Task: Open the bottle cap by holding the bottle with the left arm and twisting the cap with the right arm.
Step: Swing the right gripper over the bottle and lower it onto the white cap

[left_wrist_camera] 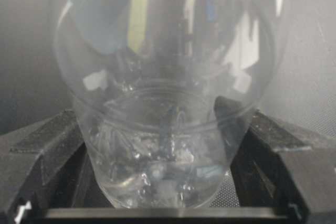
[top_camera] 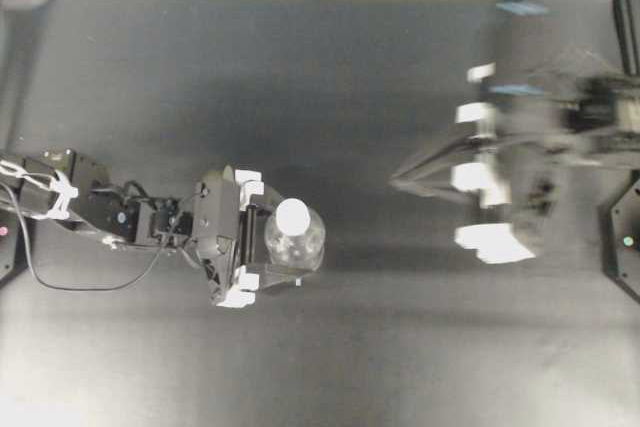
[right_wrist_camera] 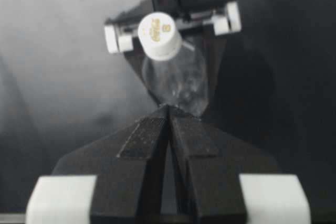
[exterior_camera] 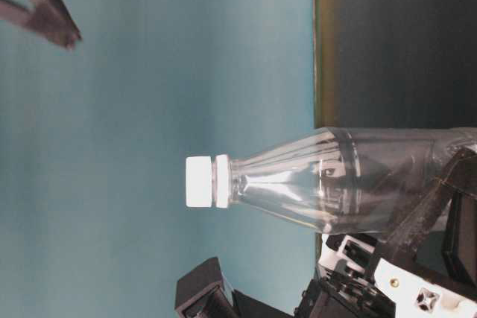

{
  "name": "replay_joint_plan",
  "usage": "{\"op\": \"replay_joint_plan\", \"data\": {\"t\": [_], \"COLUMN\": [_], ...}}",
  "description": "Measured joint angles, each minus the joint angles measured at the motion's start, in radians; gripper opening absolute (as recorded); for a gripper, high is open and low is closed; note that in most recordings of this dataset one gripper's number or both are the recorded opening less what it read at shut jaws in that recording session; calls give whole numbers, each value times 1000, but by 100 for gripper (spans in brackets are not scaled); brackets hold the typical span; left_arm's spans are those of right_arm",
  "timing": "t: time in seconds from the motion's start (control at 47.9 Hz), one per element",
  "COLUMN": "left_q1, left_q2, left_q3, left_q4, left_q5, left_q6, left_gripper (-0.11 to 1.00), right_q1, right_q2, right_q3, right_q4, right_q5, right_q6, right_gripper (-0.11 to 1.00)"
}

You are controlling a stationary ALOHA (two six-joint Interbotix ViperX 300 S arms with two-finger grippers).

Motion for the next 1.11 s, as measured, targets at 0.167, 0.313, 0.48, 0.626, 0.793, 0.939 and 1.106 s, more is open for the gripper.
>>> {"op": "replay_joint_plan", "data": {"t": [0.167, 0.313, 0.48, 0.626, 0.793, 0.939, 1.106], "left_q1": [-5, -5, -5, -6, -8, -9, -12], "left_q2": [0, -2, -2, 0, 0, 0, -2], "left_q3": [-2, -2, -2, -2, -2, -2, 0], "left_q4": [0, 0, 0, 0, 0, 0, 0], "left_q5": [-2, 0, -2, 0, 0, 0, 0], "left_q6": [0, 0, 0, -3, -3, -3, -5], "left_gripper": [82, 82, 82, 82, 82, 82, 82], "right_q1": [0, -5, -17, -29, -20, -11, -11], "right_q2": [152, 261, 356, 408, 468, 508, 531], "right_q3": [-163, -304, -434, -508, -549, -561, -561], "right_q4": [5, 6, 6, 8, 8, 11, 11], "right_q5": [155, 299, 425, 489, 526, 525, 511], "right_q6": [34, 141, 252, 348, 495, 589, 618], "right_gripper": [14, 47, 84, 84, 84, 84, 84]}}
